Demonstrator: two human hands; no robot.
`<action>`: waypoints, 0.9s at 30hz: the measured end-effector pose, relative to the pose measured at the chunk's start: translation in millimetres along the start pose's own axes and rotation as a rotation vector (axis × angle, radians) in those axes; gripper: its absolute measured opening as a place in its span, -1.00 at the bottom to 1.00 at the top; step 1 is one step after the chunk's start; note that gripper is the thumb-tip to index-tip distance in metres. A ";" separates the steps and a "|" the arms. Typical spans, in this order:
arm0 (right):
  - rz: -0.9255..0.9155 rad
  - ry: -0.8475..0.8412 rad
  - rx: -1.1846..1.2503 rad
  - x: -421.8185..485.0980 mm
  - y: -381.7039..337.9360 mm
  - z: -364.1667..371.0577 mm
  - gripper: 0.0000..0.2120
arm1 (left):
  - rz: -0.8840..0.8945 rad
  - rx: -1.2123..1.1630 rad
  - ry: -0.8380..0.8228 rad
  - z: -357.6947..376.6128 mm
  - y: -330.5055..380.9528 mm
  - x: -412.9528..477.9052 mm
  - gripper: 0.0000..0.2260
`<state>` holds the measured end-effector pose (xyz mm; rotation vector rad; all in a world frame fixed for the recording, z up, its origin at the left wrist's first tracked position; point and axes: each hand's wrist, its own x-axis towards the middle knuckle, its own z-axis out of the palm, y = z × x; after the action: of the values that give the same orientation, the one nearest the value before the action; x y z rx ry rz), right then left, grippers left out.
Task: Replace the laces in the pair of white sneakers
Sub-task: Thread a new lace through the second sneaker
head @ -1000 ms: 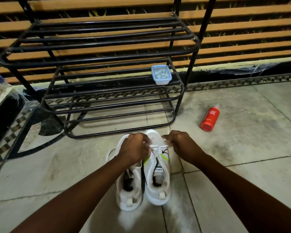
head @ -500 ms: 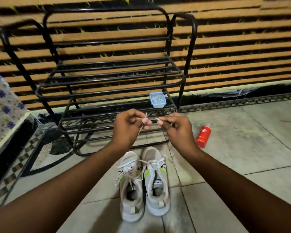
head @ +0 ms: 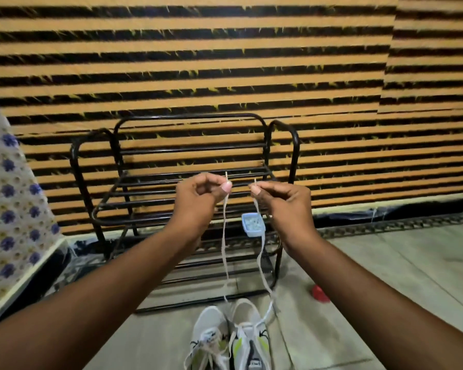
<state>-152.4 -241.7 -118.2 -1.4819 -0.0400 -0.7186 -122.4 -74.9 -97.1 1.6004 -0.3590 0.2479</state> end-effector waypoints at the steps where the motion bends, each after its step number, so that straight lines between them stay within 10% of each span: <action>1: -0.013 -0.004 -0.007 1.2 -5.8 2.0 -0.89 | 0.003 -0.014 0.001 -1.3 5.5 1.5 -0.97; 27: -0.081 -0.001 -0.057 0.6 -62.7 24.4 -0.82 | -0.014 0.014 -0.058 -6.9 47.7 1.9 -0.94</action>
<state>-170.9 -215.0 -59.3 -1.5426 -0.0810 -0.7896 -138.2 -69.9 -51.8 1.6258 -0.3907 0.1940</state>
